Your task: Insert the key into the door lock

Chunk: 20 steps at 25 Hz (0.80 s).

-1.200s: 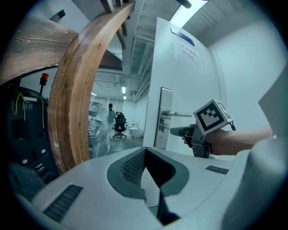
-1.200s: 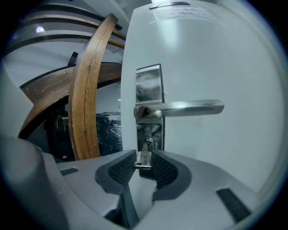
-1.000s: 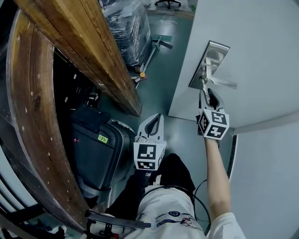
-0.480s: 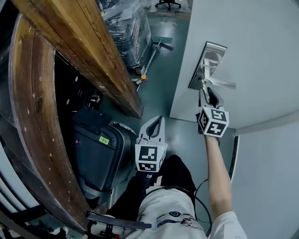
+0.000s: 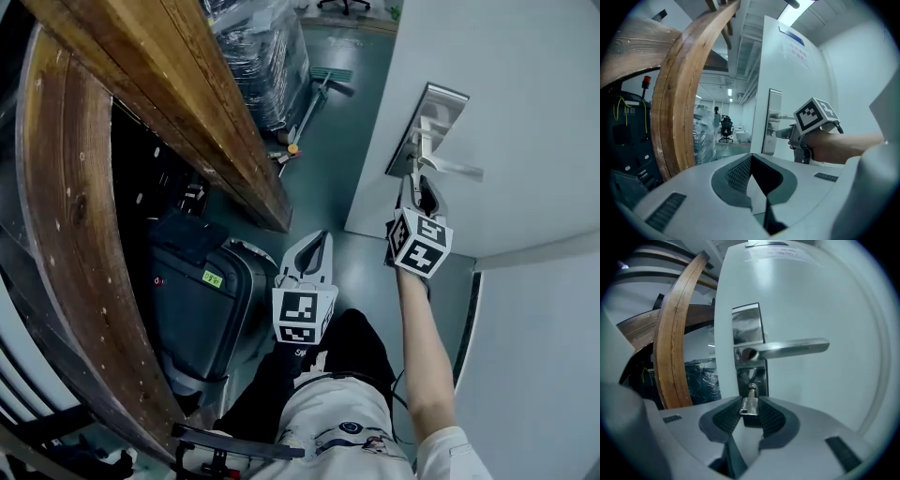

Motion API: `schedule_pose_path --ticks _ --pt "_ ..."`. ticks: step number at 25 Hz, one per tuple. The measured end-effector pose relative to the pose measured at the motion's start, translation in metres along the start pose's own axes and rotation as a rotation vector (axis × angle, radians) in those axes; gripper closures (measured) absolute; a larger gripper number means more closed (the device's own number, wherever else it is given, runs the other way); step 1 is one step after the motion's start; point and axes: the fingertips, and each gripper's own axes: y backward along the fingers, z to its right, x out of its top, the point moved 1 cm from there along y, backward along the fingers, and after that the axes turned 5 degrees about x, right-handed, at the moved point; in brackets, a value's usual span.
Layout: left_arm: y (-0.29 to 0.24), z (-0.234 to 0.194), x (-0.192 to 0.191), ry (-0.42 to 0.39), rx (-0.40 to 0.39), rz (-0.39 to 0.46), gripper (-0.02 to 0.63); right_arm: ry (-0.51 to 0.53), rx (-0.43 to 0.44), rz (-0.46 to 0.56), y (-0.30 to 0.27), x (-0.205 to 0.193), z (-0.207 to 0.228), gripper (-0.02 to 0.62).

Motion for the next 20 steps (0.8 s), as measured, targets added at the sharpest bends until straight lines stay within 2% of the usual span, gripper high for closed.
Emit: schedule_pose_path --ticks 4,10,20 --pt "-0.002 -0.003 -0.005 0.005 -0.001 -0.017 0.601 0.043 -0.056 0.013 -0.002 0.004 -0.001 0.477" --pt "-0.007 -0.009 -0.004 0.010 0.003 -0.012 0.601 0.020 -0.100 0.029 -0.012 0.003 -0.002 0.477" --pt "-0.012 -0.015 -0.007 0.010 0.008 -0.022 0.601 0.022 -0.119 0.054 -0.026 0.010 0.001 0.477"
